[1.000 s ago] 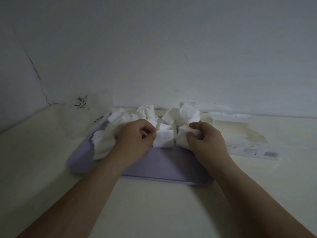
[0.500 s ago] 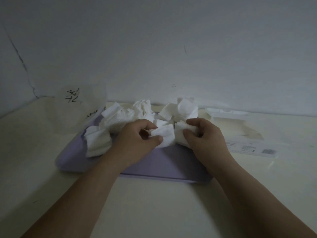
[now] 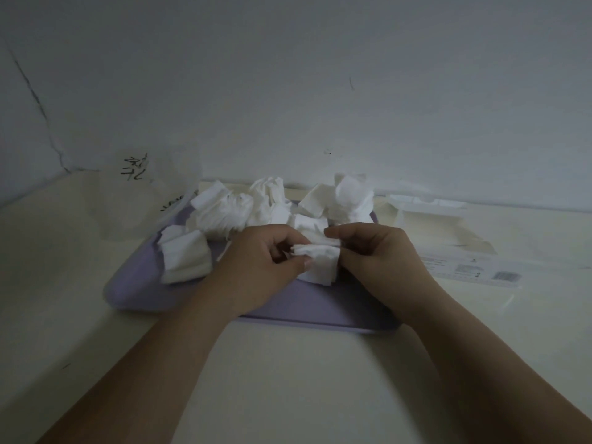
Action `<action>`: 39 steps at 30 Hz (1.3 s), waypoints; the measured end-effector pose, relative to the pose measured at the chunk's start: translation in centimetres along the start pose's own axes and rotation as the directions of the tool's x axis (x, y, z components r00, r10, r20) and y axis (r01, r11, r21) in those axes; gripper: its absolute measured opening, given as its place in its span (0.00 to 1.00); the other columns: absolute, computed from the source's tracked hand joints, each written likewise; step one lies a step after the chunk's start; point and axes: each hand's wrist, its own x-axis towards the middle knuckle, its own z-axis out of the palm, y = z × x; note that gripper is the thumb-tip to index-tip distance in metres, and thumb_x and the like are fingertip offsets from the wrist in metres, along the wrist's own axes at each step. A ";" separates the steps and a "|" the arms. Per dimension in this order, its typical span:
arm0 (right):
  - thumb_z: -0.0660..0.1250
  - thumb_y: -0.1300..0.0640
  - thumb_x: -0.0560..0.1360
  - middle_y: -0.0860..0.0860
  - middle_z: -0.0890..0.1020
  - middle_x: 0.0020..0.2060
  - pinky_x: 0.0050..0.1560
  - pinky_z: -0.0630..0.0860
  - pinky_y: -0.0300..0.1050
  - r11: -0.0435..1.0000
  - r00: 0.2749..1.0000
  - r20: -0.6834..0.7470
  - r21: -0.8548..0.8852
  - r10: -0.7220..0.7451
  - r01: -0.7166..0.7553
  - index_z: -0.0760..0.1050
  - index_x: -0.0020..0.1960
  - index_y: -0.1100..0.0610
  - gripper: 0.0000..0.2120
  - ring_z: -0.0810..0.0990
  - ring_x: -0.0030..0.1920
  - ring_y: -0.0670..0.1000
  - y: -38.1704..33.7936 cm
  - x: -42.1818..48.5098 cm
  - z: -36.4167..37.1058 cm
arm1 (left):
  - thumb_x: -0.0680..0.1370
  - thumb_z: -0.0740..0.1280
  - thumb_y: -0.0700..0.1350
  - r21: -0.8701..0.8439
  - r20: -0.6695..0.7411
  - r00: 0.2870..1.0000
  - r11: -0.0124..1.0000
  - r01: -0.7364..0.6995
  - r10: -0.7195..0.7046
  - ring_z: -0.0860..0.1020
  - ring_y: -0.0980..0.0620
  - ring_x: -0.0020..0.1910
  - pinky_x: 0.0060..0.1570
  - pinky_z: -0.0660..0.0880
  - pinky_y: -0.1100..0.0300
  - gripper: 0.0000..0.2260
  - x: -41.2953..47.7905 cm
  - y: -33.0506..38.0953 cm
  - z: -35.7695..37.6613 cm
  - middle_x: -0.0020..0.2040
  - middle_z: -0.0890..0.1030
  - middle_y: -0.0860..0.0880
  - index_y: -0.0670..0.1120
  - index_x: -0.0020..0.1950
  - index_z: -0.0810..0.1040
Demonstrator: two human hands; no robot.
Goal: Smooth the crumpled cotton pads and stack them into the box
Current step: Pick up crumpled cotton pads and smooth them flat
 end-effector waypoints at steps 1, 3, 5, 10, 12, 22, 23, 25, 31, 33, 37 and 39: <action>0.69 0.71 0.77 0.47 0.89 0.50 0.61 0.81 0.41 1.000 1.000 0.009 -0.003 -0.001 0.001 0.86 0.58 0.56 0.15 0.87 0.54 0.43 0.0 0.0 0.0 | 0.75 0.77 0.40 0.001 -0.007 1.000 1.000 0.001 -0.001 0.73 0.64 0.28 0.32 0.69 0.71 0.05 0.0 0.1 0.1 0.29 0.79 0.62 0.48 0.48 0.86; 0.69 0.72 0.76 0.48 0.89 0.52 0.61 0.80 0.43 0.998 0.998 0.056 0.064 0.021 -0.025 0.84 0.60 0.56 0.18 0.87 0.55 0.45 -0.1 0.1 -0.2 | 0.75 0.77 0.39 -0.015 -0.022 1.000 1.000 0.001 -0.001 0.73 0.63 0.28 0.33 0.70 0.69 0.05 0.0 0.0 0.3 0.29 0.79 0.61 0.47 0.48 0.85; 0.75 0.70 0.71 0.49 0.88 0.55 0.58 0.81 0.44 0.990 0.987 0.152 0.127 0.046 -0.065 0.81 0.65 0.54 0.25 0.86 0.56 0.48 -0.2 0.1 -0.4 | 0.74 0.78 0.39 -0.035 -0.047 0.999 0.999 0.009 -0.010 0.75 0.57 0.30 0.34 0.72 0.61 0.07 0.1 -0.2 0.3 0.31 0.81 0.55 0.49 0.47 0.84; 0.78 0.65 0.71 0.44 0.84 0.55 0.56 0.81 0.40 0.990 0.995 0.082 -0.118 -0.064 0.073 0.78 0.66 0.46 0.27 0.84 0.55 0.46 -0.5 -0.3 0.1 | 0.66 0.83 0.42 -0.057 -0.075 0.996 0.997 0.049 -0.053 0.82 0.41 0.37 0.45 0.82 0.48 0.21 0.2 -0.5 0.4 0.47 0.83 0.45 0.54 0.54 0.79; 0.74 0.69 0.73 0.43 0.85 0.53 0.57 0.80 0.39 0.990 0.992 0.089 -0.104 -0.089 0.098 0.78 0.65 0.44 0.27 0.84 0.55 0.46 -0.7 -0.5 0.0 | 0.65 0.84 0.41 -0.048 -0.059 0.994 0.995 0.088 -0.090 0.82 0.51 0.36 0.44 0.82 0.54 0.33 0.2 -0.4 0.3 0.56 0.79 0.54 0.56 0.65 0.75; 0.68 0.59 0.61 0.43 0.79 0.66 0.62 0.77 0.43 0.990 0.984 0.153 0.099 0.089 -0.105 0.75 0.71 0.48 0.37 0.79 0.66 0.47 -0.8 -0.7 1.2 | 0.66 0.83 0.41 -0.151 0.099 0.994 0.986 0.067 -0.052 0.83 0.62 0.37 0.42 0.80 0.63 0.22 -0.1 0.2 0.2 0.44 0.86 0.59 0.60 0.54 0.83; 0.68 0.60 0.61 0.44 0.78 0.67 0.59 0.77 0.40 0.981 0.981 0.164 0.148 0.101 -0.126 0.74 0.72 0.49 0.38 0.80 0.65 0.47 -1.0 -0.7 1.4 | 0.64 0.83 0.43 -0.157 0.089 0.995 0.986 0.061 -0.048 0.85 0.60 0.42 0.47 0.81 0.60 0.23 0.0 0.2 0.3 0.48 0.87 0.58 0.64 0.53 0.83; 0.67 0.61 0.61 0.45 0.77 0.67 0.53 0.77 0.33 0.968 0.979 0.177 0.211 0.099 -0.136 0.72 0.73 0.49 0.39 0.80 0.61 0.42 -1.3 -0.8 1.8 | 0.65 0.83 0.41 -0.152 0.064 0.997 0.987 0.050 -0.041 0.85 0.60 0.47 0.51 0.81 0.60 0.23 0.0 0.3 0.5 0.49 0.87 0.60 0.64 0.51 0.83; 0.60 0.70 0.61 0.42 0.75 0.68 0.63 0.79 0.46 0.950 0.977 0.184 0.270 0.107 -0.155 0.70 0.71 0.43 0.42 0.77 0.68 0.47 -0.9 -1.1 2.8 | 0.69 0.80 0.42 -0.042 0.096 0.994 0.997 0.063 -0.058 0.86 0.51 0.45 0.50 0.83 0.46 0.19 0.1 0.3 1.3 0.46 0.87 0.53 0.55 0.56 0.81; 0.63 0.74 0.67 0.42 0.75 0.69 0.65 0.79 0.48 0.946 0.976 0.189 0.280 0.111 -0.162 0.70 0.71 0.44 0.39 0.77 0.68 0.47 -1.1 -1.1 2.6 | 0.70 0.79 0.41 -0.034 0.084 0.995 0.998 0.056 -0.053 0.85 0.52 0.43 0.49 0.83 0.47 0.18 0.1 0.2 1.4 0.45 0.86 0.52 0.56 0.56 0.81; 0.72 0.56 0.79 0.46 0.81 0.66 0.72 0.74 0.48 0.928 0.984 0.111 0.332 0.140 -0.170 0.72 0.73 0.48 0.24 0.80 0.66 0.45 -1.7 -1.0 2.6 | 0.72 0.76 0.42 -0.063 0.075 0.996 0.997 0.054 -0.049 0.85 0.48 0.42 0.49 0.83 0.45 0.14 0.1 0.0 1.4 0.44 0.87 0.50 0.55 0.54 0.82; 0.66 0.56 0.84 0.48 0.83 0.63 0.72 0.75 0.50 0.942 0.986 0.064 0.292 0.153 -0.165 0.72 0.73 0.49 0.18 0.81 0.65 0.47 -1.5 -0.8 2.8 | 0.70 0.76 0.44 -0.104 0.060 0.997 0.993 0.050 -0.044 0.86 0.43 0.45 0.52 0.82 0.40 0.14 0.1 -0.1 1.5 0.46 0.87 0.49 0.57 0.53 0.82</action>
